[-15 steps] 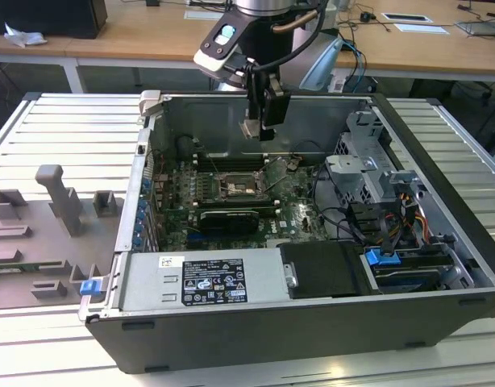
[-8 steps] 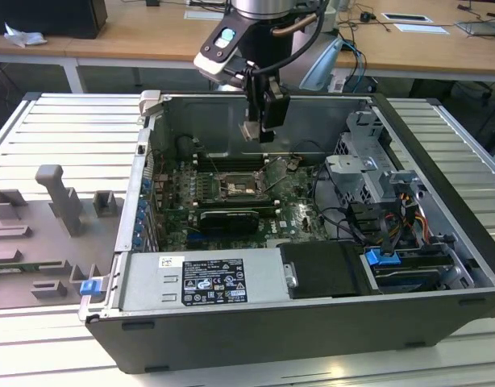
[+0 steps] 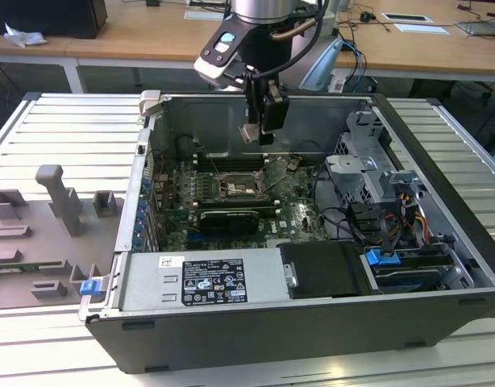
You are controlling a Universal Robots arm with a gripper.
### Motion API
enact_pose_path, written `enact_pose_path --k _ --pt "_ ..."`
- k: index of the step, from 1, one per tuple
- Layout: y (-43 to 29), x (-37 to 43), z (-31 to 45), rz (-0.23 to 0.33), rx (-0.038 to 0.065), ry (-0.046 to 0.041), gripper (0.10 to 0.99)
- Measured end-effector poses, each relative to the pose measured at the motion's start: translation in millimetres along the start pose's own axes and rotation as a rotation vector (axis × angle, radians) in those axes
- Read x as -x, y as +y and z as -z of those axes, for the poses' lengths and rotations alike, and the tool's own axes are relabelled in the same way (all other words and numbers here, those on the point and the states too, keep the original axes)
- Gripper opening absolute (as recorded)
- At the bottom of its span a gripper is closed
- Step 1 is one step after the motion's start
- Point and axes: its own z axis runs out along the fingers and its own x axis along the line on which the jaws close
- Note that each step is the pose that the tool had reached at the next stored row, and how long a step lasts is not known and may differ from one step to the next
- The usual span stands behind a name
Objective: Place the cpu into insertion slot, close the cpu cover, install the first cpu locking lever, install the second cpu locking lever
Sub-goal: 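Place the cpu into insertion slot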
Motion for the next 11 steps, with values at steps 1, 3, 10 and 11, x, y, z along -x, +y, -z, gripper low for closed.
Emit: enact_pose_path --k 1,3,10,11 --pt "0.0 0.0 -0.4 0.0 0.0 0.0 0.541" --pt "-0.1 0.0 -1.2 0.0 0.0 0.0 0.541" --pt "-0.4 0.1 -4.7 0.0 0.0 0.0 0.541" --pt "-0.5 0.1 -5.2 0.0 0.0 0.0 0.541"
